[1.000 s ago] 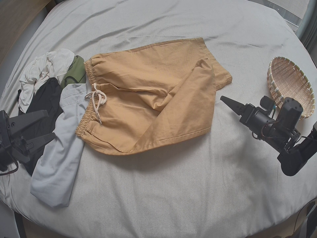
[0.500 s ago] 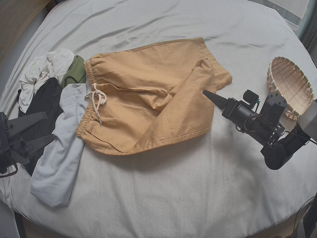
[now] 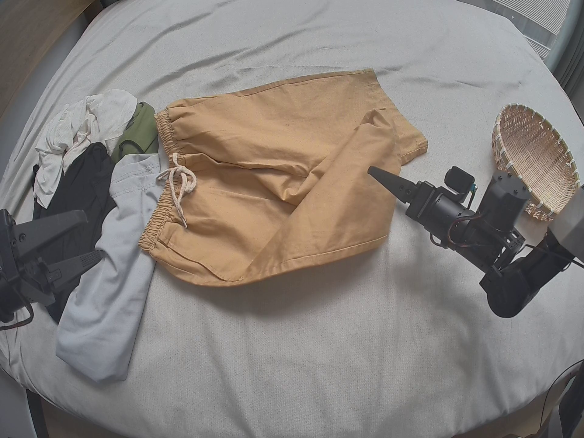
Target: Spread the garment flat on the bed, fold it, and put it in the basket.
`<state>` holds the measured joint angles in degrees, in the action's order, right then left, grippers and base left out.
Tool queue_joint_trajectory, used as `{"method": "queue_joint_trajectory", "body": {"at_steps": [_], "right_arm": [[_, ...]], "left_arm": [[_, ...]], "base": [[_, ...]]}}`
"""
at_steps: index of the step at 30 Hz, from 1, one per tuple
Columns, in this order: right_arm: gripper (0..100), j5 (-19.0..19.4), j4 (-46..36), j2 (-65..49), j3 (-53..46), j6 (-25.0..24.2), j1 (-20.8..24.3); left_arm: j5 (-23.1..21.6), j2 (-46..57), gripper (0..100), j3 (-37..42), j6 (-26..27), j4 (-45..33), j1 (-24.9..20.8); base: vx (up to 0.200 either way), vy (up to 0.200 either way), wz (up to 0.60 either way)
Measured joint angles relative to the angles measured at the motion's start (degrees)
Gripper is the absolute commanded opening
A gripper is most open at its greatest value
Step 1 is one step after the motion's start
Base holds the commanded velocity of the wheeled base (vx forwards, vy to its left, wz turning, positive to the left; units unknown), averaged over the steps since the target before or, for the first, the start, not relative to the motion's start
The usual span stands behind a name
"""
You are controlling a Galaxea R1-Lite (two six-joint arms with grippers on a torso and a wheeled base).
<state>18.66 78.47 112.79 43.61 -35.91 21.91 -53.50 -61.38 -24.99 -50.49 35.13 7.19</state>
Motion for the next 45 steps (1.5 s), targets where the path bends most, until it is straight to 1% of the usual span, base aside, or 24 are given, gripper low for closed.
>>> {"method": "queue_joint_trajectory", "body": {"at_steps": [4, 11, 14, 17, 22, 25, 31, 33, 39, 45], "right_arm": [[100, 0.4, -0.1, -4.1, -3.6, -1.1, 0.9], [100, 0.7, -1.9, -13.6, -8.0, -4.9, 2.0], [100, 1.4, -5.1, -18.0, -8.9, -5.9, 1.1], [100, 3.2, -11.3, -22.3, -8.8, -6.8, -0.4], [100, 4.6, -22.0, -27.6, -7.7, -8.0, -2.6], [100, 4.9, -24.6, -29.6, -7.9, -7.8, -5.1], [100, 5.2, -24.3, -30.0, -13.8, -4.2, -7.2], [100, 5.2, -22.7, -28.3, -17.1, -3.0, -7.4], [100, 4.7, -17.5, -23.7, -21.0, -2.4, -6.9], [100, 1.4, -11.3, -16.2, -22.6, -2.3, -4.9]], "left_arm": [[0.0, 0.2, 100, 0.0, -0.1, 0.0, 0.0], [0.0, 0.5, 100, 0.0, -0.1, 0.0, 0.0], [0.0, 0.6, 100, 0.0, -0.2, 0.0, 0.0], [0.0, 0.6, 100, 0.0, -0.2, 0.0, 0.1], [0.0, 0.6, 100, 0.2, -0.2, 0.0, 0.1], [0.0, 0.6, 100, 0.5, -0.2, 0.0, 0.2], [0.0, 0.7, 100, 1.2, -0.2, 0.0, 0.3], [0.0, 0.9, 100, 1.6, -0.1, 0.0, 0.3], [0.1, 1.6, 100, 2.0, 0.0, 0.1, 0.2], [0.2, 2.2, 100, 2.5, 0.3, 0.1, 0.4]], "base": [[0.0, 0.0, 0.0], [0.0, 0.0, 0.0], [0.0, 0.0, 0.0], [0.0, 0.0, 0.0], [0.0, 0.0, 0.0], [0.0, 0.0, 0.0], [0.0, 0.0, 0.0], [0.0, 0.0, 0.0], [0.0, 0.0, 0.0], [0.0, 0.0, 0.0]]}}
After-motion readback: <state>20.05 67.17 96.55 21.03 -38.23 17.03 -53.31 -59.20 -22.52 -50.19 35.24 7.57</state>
